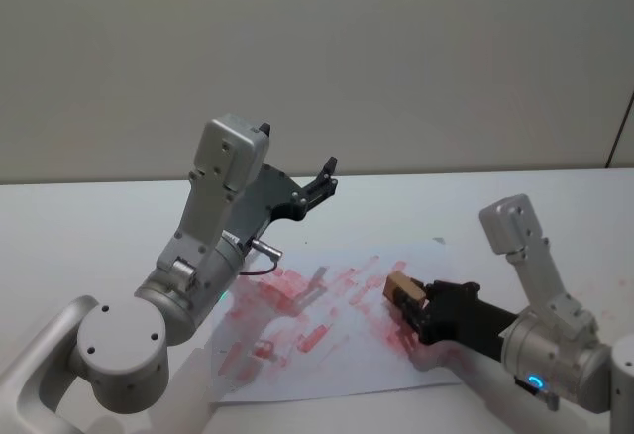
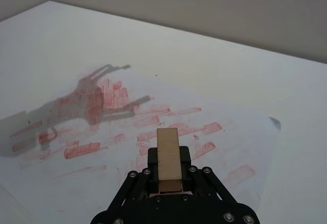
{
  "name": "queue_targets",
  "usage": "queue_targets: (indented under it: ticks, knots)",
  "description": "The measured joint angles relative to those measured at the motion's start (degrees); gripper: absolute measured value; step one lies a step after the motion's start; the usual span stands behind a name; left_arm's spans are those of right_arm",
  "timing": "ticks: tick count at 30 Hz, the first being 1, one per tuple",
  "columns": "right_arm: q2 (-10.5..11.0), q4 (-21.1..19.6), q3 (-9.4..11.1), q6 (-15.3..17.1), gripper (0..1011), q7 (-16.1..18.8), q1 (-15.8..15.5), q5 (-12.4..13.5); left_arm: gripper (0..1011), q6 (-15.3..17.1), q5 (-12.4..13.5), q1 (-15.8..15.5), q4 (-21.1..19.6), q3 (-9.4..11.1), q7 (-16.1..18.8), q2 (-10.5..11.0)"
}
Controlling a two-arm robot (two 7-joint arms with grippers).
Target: Use the one hand to pick up the stamp and affix it onto the A4 paper.
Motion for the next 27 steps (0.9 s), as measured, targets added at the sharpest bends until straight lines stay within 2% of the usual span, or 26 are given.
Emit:
queue_targets:
  ticks: [14,27]
  knots:
    - [-1.18,3.70,-1.23,1.57,217,1.20,1.88,-2.23,1001,0.00,0.00,0.00,0.00,0.00,0.00,0.00]
    - [-1.46,4.33,-1.68,0.07,217,0.18,2.25,-2.08,1001,0.00,0.00,0.00,0.00,0.00,0.00,0.00]
